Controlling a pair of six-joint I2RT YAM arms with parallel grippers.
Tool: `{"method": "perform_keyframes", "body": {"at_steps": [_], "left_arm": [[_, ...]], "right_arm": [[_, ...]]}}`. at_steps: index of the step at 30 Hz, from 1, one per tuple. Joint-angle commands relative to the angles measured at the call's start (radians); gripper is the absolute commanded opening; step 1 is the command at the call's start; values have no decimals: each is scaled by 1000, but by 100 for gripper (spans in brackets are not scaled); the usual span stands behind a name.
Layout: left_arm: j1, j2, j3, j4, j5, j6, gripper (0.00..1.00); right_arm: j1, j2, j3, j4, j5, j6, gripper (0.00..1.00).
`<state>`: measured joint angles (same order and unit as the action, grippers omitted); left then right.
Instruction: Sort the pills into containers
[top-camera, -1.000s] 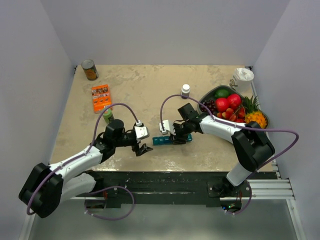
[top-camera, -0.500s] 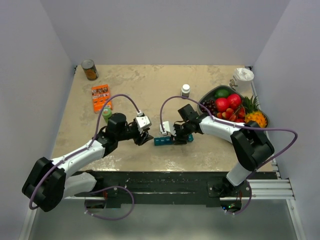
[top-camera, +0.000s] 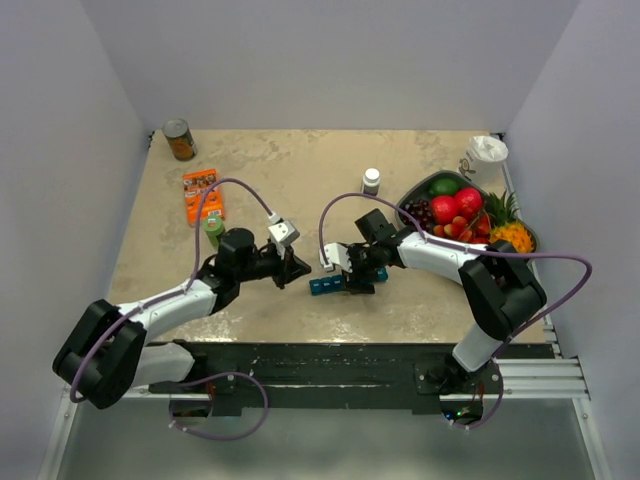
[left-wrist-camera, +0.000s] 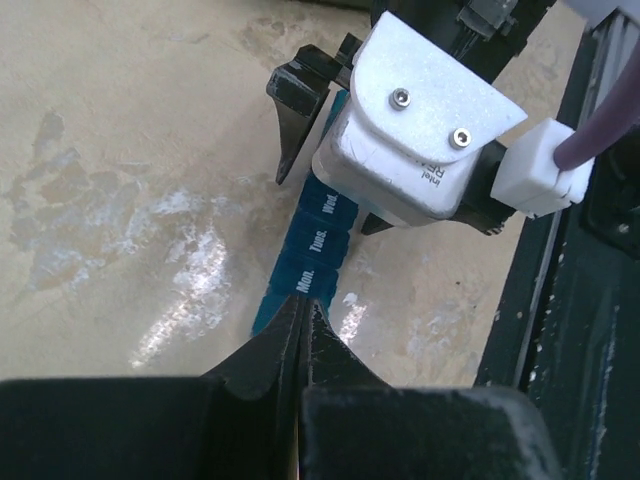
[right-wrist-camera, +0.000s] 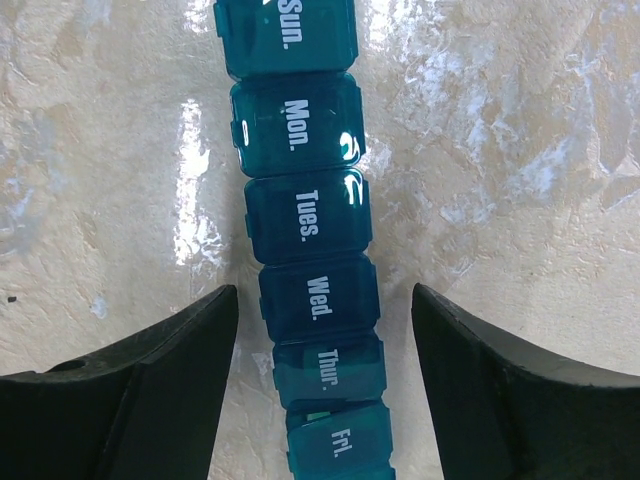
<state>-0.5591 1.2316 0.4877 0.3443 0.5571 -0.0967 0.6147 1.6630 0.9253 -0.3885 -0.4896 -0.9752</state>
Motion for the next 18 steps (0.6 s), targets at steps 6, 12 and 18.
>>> {"method": "perform_keyframes", "body": {"at_steps": [6,12,18], "left_arm": [[-4,-63,-127,352,-2,-373,0],[-4,12,-103,347,-10,-425,0],[-4,71,-104,389,-11,-457,0]], "right_arm": [[-9,11,23,5,-20,20,68],[-9,14,23,7,-9,21,65],[-9,23,24,8,-3,26,64]]}}
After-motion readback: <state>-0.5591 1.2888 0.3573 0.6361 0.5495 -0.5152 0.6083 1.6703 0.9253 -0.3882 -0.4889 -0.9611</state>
